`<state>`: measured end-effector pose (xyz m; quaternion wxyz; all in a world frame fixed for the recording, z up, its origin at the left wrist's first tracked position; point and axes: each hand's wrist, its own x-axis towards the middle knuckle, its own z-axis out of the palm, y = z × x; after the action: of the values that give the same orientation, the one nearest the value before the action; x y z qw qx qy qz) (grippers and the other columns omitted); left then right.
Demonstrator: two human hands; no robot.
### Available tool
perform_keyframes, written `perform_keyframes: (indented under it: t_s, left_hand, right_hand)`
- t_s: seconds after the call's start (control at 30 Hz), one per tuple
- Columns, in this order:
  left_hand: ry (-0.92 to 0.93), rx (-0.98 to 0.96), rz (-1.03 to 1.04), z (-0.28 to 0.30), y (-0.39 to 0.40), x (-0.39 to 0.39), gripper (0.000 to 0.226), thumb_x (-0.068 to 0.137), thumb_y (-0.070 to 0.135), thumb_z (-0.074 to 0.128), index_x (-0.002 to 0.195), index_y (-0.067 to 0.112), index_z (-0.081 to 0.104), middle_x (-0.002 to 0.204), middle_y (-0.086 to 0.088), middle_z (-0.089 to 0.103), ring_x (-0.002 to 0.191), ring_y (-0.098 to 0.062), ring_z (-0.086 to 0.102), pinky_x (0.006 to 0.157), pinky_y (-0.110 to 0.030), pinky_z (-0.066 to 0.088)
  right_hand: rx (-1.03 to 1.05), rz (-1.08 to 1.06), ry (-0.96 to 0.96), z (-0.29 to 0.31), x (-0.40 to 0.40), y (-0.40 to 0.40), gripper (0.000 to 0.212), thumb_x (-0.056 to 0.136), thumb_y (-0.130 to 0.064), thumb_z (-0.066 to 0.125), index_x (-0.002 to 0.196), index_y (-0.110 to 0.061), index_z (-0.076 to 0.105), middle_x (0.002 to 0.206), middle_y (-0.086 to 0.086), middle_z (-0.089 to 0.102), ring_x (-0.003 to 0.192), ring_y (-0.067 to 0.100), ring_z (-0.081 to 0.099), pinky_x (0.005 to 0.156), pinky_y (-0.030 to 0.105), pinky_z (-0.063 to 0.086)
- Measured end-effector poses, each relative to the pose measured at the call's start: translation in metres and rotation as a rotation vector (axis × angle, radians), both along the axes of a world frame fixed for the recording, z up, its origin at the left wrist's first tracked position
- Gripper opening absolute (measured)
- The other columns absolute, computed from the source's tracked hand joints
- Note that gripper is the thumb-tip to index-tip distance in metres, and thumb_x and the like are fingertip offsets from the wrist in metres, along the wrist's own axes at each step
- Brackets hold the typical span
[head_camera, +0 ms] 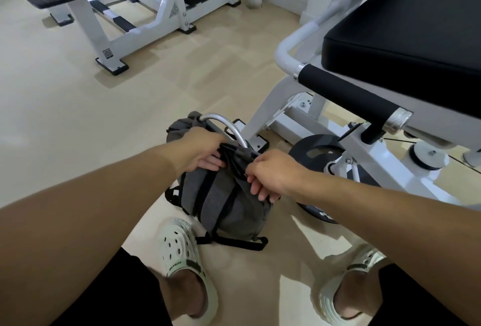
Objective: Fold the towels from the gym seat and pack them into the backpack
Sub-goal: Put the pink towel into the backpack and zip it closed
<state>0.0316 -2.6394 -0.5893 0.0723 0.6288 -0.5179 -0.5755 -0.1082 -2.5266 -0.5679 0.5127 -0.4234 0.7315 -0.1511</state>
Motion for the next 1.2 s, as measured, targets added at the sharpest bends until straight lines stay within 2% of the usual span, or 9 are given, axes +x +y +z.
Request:
perform_keyframes:
  t_s: [0.2, 0.27, 0.37, 0.47, 0.57, 0.73, 0.9, 1.0, 1.2]
  left_hand:
    - [0.013, -0.117, 0.000, 0.003, 0.010, 0.002, 0.026, 0.100, 0.036, 0.059, 0.089, 0.013, 0.060, 0.091, -0.012, 0.072, 0.080, -0.029, 0.075, 0.075, -0.036, 0.062]
    - [-0.109, -0.327, -0.097, 0.005, 0.010, 0.008, 0.018, 0.097, 0.031, 0.061, 0.090, 0.015, 0.057, 0.088, -0.009, 0.071, 0.084, -0.030, 0.072, 0.073, -0.036, 0.055]
    - [-0.178, -0.618, -0.293, 0.007, 0.024, 0.011, 0.018, 0.084, 0.022, 0.072, 0.093, 0.027, 0.057, 0.080, 0.007, 0.068, 0.075, -0.010, 0.064, 0.068, -0.030, 0.048]
    - [-0.011, -0.583, -0.424, -0.001, 0.041, 0.005, 0.025, 0.077, 0.018, 0.081, 0.090, 0.031, 0.064, 0.074, 0.011, 0.066, 0.065, -0.003, 0.060, 0.069, -0.024, 0.049]
    - [-0.009, -0.708, -0.401, -0.011, 0.041, -0.001, 0.027, 0.077, 0.028, 0.085, 0.073, 0.034, 0.059, 0.068, 0.013, 0.061, 0.063, 0.001, 0.056, 0.061, -0.012, 0.039]
    - [-0.058, -0.776, -0.380, -0.015, 0.037, -0.003, 0.023, 0.082, 0.029, 0.082, 0.066, 0.021, 0.067, 0.059, 0.016, 0.053, 0.056, 0.001, 0.053, 0.057, -0.009, 0.037]
    - [0.008, -0.788, -0.321, -0.018, 0.035, -0.004, 0.013, 0.087, 0.023, 0.079, 0.074, 0.023, 0.080, 0.053, 0.025, 0.060, 0.057, 0.009, 0.059, 0.059, -0.006, 0.039]
    - [0.013, -0.770, -0.246, -0.014, 0.033, -0.003, 0.004, 0.084, 0.024, 0.080, 0.081, 0.024, 0.082, 0.070, 0.016, 0.074, 0.067, 0.005, 0.068, 0.066, -0.011, 0.051]
    - [0.016, -0.642, -0.030, -0.011, 0.021, 0.005, 0.014, 0.088, 0.023, 0.077, 0.074, 0.021, 0.075, 0.070, 0.006, 0.074, 0.068, -0.008, 0.073, 0.070, -0.021, 0.055]
  right_hand:
    - [-0.194, 0.152, 0.273, -0.001, 0.007, -0.001, 0.036, 0.096, -0.034, 0.050, 0.081, -0.011, 0.074, 0.064, -0.003, 0.076, 0.052, 0.012, 0.072, 0.056, 0.027, 0.059]
    - [-0.205, 0.124, 0.297, 0.002, 0.001, -0.009, 0.038, 0.096, -0.037, 0.048, 0.081, -0.013, 0.074, 0.063, -0.002, 0.075, 0.052, 0.011, 0.072, 0.064, 0.032, 0.062]
    - [-0.180, 0.260, 0.348, 0.012, -0.006, -0.020, 0.030, 0.101, -0.022, 0.044, 0.094, -0.006, 0.068, 0.075, 0.006, 0.075, 0.073, 0.022, 0.074, 0.074, 0.038, 0.059]
    - [-0.229, 0.376, 0.475, 0.014, -0.003, -0.028, 0.025, 0.103, -0.007, 0.041, 0.118, 0.000, 0.060, 0.101, 0.016, 0.069, 0.097, 0.031, 0.066, 0.084, 0.041, 0.054]
    - [-0.254, 0.430, 0.504, 0.012, -0.001, -0.034, 0.031, 0.106, -0.016, 0.038, 0.119, -0.003, 0.062, 0.107, 0.016, 0.066, 0.098, 0.030, 0.063, 0.083, 0.039, 0.052]
    - [-0.232, 0.440, 0.444, 0.017, -0.008, -0.036, 0.044, 0.102, -0.045, 0.032, 0.083, -0.012, 0.055, 0.083, 0.005, 0.062, 0.076, 0.023, 0.058, 0.063, 0.037, 0.040]
    - [-0.214, 0.556, 0.641, 0.024, -0.021, -0.036, 0.026, 0.102, -0.044, 0.037, 0.102, -0.021, 0.049, 0.103, 0.002, 0.060, 0.088, 0.022, 0.054, 0.073, 0.036, 0.040]
    - [-0.294, 0.513, 0.739, 0.007, -0.017, -0.030, 0.051, 0.085, -0.064, 0.059, 0.117, -0.025, 0.051, 0.107, -0.003, 0.060, 0.093, 0.022, 0.061, 0.073, 0.037, 0.048]
    - [-0.348, 0.496, 0.848, -0.003, -0.007, -0.030, 0.015, 0.089, -0.036, 0.062, 0.095, -0.022, 0.060, 0.088, 0.000, 0.063, 0.073, 0.023, 0.060, 0.059, 0.031, 0.041]
